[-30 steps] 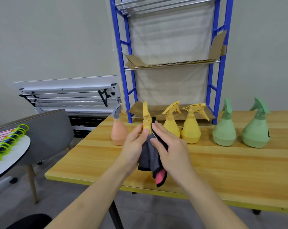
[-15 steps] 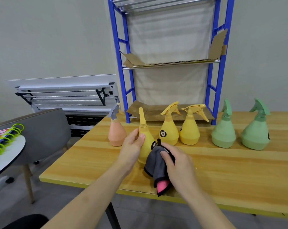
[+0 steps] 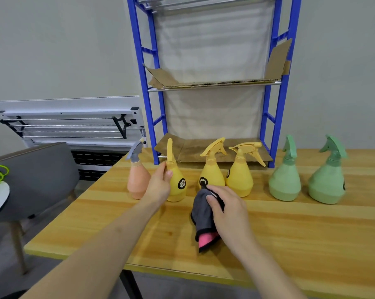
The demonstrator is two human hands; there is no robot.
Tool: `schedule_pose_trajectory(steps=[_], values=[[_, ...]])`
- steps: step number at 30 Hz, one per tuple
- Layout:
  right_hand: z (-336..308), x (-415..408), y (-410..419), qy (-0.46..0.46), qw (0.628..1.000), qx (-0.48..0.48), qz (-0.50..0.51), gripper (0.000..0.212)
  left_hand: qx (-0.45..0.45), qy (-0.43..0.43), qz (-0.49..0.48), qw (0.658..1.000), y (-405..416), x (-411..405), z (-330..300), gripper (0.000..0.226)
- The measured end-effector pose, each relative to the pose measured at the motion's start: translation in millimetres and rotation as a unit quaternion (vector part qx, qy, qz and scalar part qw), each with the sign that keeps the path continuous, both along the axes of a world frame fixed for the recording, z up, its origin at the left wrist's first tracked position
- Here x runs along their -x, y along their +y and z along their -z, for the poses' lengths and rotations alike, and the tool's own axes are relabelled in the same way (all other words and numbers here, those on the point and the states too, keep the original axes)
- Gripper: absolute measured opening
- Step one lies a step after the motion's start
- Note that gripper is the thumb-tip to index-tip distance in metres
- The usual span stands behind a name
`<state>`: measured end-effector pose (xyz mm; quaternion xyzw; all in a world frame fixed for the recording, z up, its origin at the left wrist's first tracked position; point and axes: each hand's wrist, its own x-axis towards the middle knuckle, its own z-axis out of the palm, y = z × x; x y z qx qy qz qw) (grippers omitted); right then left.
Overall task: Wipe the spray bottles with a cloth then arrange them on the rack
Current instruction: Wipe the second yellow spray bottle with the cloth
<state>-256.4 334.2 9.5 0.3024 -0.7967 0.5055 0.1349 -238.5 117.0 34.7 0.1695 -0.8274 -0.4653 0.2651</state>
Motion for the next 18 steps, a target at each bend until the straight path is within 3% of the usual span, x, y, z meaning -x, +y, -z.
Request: schedule_pose_trajectory(steps=[8, 11, 14, 18], values=[[-5, 7, 7, -0.011, 1.0, 0.002, 0.002, 0.028, 0.02, -0.04, -0.044, 0.998, -5, 17, -10, 0.044], [-9, 9, 13, -0.012, 1.0, 0.005, 0.01, 0.027, 0.013, 0.016, -0.101, 0.995, 8, 10, -9, 0.044], [-15, 12, 21, 0.0, 1.0, 0.015, 0.024, 0.027, 0.06, 0.136, -0.166, 0.975, 31, -2, -13, 0.028], [-24, 18, 32, 0.022, 0.999, 0.025, 0.042, 0.026, 0.111, 0.142, -0.093, 0.979, 63, 3, -32, 0.019]])
